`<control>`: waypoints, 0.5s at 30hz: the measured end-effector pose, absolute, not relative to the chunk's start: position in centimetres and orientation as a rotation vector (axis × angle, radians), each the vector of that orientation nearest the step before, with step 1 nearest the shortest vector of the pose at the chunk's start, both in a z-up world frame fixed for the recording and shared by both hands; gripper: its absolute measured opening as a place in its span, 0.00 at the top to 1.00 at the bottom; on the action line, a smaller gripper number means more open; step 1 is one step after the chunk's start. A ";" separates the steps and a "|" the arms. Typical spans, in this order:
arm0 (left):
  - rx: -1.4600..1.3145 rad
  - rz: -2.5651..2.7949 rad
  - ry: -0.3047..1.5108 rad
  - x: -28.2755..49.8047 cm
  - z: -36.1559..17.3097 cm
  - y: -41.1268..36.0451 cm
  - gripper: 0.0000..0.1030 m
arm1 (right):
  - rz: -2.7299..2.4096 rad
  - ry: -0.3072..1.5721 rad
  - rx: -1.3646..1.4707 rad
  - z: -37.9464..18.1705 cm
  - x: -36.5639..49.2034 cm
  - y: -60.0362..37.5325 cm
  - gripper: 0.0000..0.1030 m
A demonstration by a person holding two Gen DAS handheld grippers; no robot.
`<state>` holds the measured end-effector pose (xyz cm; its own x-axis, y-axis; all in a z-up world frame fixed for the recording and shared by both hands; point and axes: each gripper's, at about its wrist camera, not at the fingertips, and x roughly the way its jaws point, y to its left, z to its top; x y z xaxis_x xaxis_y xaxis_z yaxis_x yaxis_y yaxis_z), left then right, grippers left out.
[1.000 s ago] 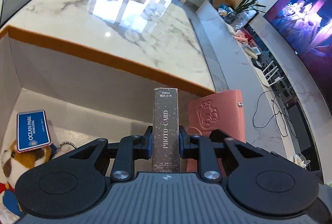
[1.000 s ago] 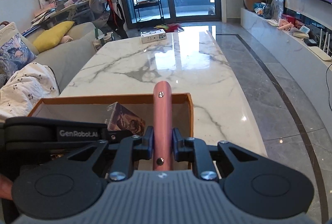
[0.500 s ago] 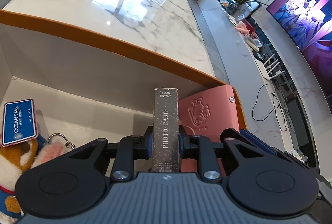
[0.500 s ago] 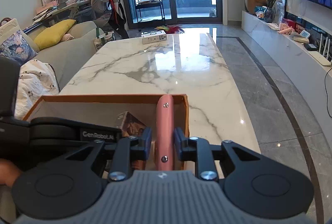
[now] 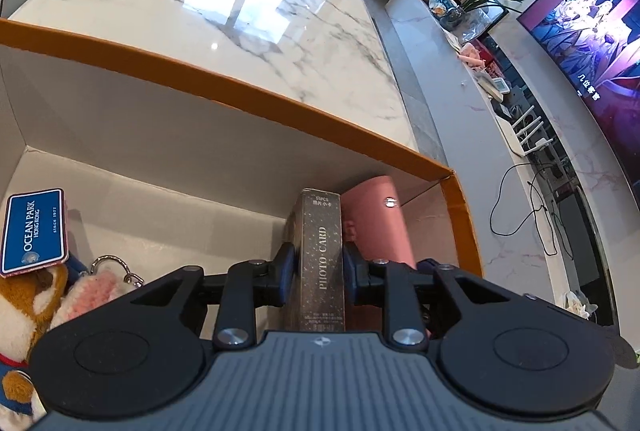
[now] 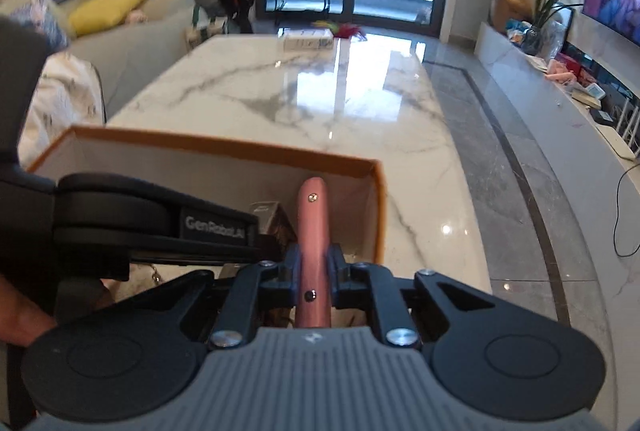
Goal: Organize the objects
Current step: 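Lower the photo card box and pink wallet into the orange box and open both tools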
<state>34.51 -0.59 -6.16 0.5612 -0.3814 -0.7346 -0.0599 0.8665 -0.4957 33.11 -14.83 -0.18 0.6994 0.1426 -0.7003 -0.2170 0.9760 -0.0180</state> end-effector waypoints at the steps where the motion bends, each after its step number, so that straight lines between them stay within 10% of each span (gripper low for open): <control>1: -0.509 -0.204 0.962 34.4 -6.1 -0.5 0.72 | 0.205 0.776 -0.093 -0.2 33.2 -14.9 0.87; 15: -0.488 -0.201 1.071 35.1 -7.0 -0.6 0.70 | 0.248 0.785 0.162 1.3 31.5 -18.8 0.87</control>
